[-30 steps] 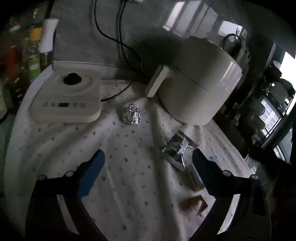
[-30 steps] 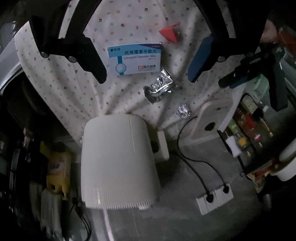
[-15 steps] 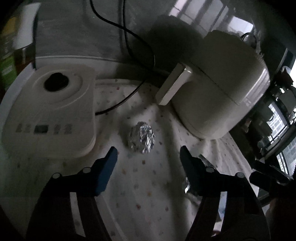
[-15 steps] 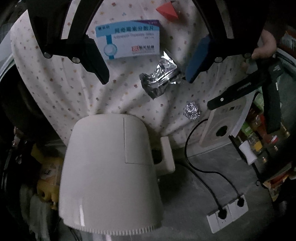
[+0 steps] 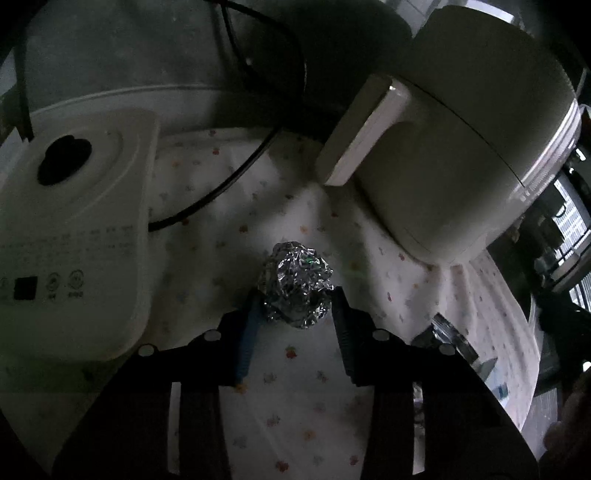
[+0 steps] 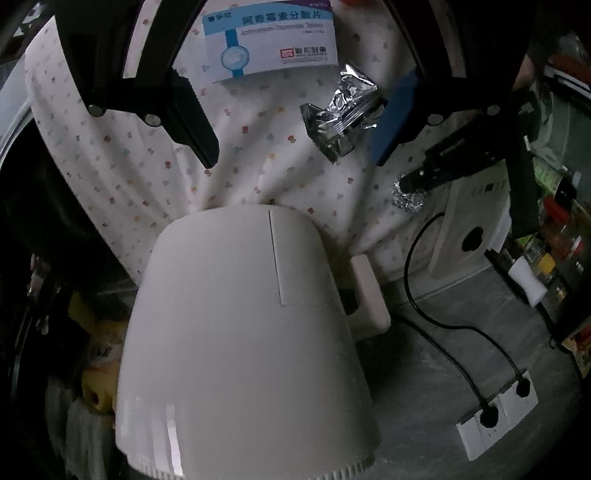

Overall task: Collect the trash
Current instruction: 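Grasp the foil ball with the left gripper while the right gripper grasps a silver foil wrapper, then carry the foil ball and foil wrapper in both grippers over the white bin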

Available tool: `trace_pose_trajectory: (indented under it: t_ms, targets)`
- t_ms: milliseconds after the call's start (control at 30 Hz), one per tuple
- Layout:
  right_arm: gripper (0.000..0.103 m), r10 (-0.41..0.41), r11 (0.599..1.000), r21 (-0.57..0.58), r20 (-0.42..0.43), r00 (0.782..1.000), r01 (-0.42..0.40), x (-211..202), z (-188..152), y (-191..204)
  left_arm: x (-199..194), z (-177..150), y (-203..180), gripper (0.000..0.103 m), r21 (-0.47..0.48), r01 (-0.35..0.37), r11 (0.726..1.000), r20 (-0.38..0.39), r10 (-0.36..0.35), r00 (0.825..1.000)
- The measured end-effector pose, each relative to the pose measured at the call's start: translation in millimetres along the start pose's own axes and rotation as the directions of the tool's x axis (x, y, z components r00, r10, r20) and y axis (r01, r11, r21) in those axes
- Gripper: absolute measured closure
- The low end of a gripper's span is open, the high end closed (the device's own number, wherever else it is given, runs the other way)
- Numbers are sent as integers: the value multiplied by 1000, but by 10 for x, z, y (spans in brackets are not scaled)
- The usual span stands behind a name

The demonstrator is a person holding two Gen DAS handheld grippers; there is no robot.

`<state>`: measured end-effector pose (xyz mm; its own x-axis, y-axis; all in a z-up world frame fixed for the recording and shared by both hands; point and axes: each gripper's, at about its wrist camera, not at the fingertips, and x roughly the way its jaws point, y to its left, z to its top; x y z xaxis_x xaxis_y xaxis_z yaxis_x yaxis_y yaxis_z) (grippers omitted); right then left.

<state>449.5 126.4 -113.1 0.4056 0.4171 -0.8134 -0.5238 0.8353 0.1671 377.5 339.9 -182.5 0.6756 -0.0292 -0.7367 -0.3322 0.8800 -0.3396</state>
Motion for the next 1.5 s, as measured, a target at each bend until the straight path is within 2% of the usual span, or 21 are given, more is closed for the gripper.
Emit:
trace_pose_trajectory:
  t_ms: [167,500,600,700,800,867,900,1000,1267,1500]
  targets:
    - [20,19,999,-34,-65,998,-22,177,-166,163,-277,-55,69,65,-14,16,1000,42,-15,999]
    - [20,47,998,-44,-134,990,-54,419,-300,443,-718,-103,287,65,-52,-11,999,97,16,995]
    - [13,53,996,-59,-149,987,-62,539,-322,546,-809,-148,349,65,-64,-27,998,100,34,994]
    - [13,50,994,-87,-189,981,-68,714,-334,677,-898,-200,403,65,-82,-47,996,113,56,992]
    - [18,-4,979,-199,-201,980,-37,825,-349,861,-1032,-254,466,65,-109,-62,992,143,77,987]
    - [40,-37,969,-248,-191,981,-11,835,-351,925,-1107,-309,511,65,-129,-68,989,150,87,985]
    - [60,-35,970,-243,-207,978,-16,843,-346,923,-1136,-338,519,65,-132,-75,988,149,94,984]
    - [76,-5,972,-232,-203,979,-43,779,-315,905,-1239,-399,520,65,-140,-85,986,158,107,982]
    - [79,59,967,-240,-99,993,-81,287,-261,802,-1454,-576,350,65,-141,-99,985,189,124,974]
    - [79,142,966,-220,-1,990,-139,-354,-355,583,-1662,-767,-33,65,-98,-102,990,211,120,970]
